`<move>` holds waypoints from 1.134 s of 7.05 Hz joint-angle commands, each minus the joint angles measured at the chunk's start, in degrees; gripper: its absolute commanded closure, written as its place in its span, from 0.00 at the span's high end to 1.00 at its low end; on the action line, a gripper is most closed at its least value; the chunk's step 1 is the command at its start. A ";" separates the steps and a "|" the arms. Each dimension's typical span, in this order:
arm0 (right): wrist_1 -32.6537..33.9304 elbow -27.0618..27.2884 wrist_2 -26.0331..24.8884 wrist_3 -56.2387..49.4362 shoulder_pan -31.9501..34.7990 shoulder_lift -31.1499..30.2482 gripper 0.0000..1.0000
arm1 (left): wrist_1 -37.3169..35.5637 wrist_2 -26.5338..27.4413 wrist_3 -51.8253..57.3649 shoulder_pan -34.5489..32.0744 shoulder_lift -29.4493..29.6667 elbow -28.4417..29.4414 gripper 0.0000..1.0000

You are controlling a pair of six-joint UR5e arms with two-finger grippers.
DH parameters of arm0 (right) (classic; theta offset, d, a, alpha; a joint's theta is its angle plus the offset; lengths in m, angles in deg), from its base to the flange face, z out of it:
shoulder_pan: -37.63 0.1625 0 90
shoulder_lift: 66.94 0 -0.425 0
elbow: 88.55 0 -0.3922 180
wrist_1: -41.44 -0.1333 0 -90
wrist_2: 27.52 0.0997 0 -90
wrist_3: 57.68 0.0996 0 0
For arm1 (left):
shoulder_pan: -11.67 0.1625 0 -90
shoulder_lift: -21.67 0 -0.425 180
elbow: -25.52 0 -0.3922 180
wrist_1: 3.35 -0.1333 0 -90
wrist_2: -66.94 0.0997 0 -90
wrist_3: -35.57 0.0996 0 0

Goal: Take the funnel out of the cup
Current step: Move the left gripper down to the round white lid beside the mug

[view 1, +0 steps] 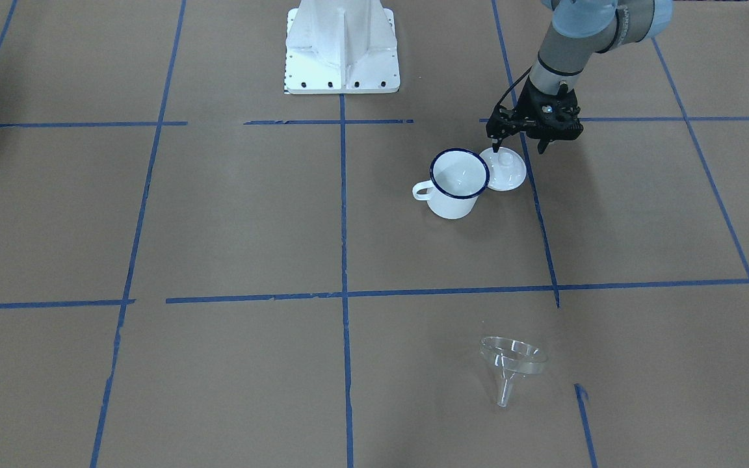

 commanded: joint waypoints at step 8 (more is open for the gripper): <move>0.00 0.00 0.00 0.00 0.00 0.00 1.00 | 0.16 -0.07 0.38 1.02 2.33 2.97 0.66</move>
